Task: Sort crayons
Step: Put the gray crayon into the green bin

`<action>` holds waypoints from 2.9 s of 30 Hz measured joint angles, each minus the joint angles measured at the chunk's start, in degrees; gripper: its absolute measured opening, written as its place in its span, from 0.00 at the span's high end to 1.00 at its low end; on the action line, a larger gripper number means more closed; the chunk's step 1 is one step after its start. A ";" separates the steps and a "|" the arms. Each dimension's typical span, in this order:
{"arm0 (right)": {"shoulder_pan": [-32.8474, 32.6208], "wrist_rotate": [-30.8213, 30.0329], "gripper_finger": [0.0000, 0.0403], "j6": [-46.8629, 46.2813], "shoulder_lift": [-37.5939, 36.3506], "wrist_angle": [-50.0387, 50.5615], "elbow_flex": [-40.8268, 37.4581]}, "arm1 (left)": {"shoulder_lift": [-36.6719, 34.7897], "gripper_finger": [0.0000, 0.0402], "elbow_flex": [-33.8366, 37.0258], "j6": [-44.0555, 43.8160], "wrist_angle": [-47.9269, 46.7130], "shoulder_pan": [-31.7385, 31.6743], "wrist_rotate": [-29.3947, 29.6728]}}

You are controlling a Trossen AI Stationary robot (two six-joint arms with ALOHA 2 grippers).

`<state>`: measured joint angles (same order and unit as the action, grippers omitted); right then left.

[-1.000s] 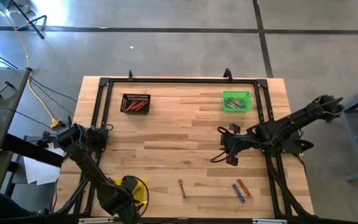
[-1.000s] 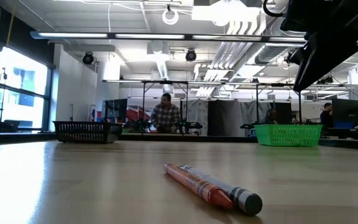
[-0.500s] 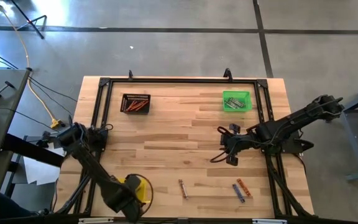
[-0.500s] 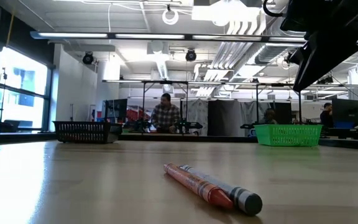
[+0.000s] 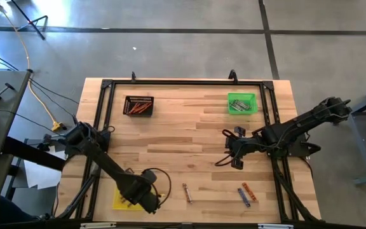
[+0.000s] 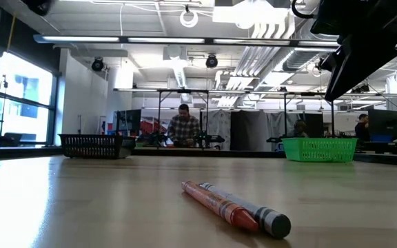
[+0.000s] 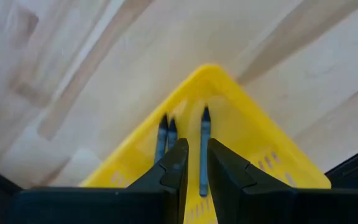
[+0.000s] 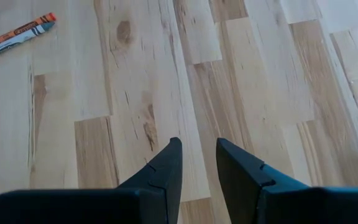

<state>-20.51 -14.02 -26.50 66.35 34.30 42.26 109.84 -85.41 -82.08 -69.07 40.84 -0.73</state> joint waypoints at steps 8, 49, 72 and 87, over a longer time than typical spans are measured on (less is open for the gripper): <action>0.00 0.02 0.77 -1.74 0.00 0.00 0.00 | 0.00 0.89 -0.02 11.46 1.56 -2.56 0.20; -20.05 23.73 0.77 -51.02 14.78 10.84 0.00 | -0.02 0.89 -0.04 46.80 16.60 -16.28 32.67; -20.79 16.18 0.77 -49.54 14.99 0.93 0.00 | 1.05 0.89 2.76 56.16 23.83 -16.78 13.44; -20.30 15.52 0.77 -42.76 14.99 0.55 0.00 | 1.05 0.89 3.21 57.88 28.52 -16.94 11.96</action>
<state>-40.82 1.50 -69.26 81.34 34.85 42.26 110.89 -82.19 -24.21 -40.55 23.90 11.22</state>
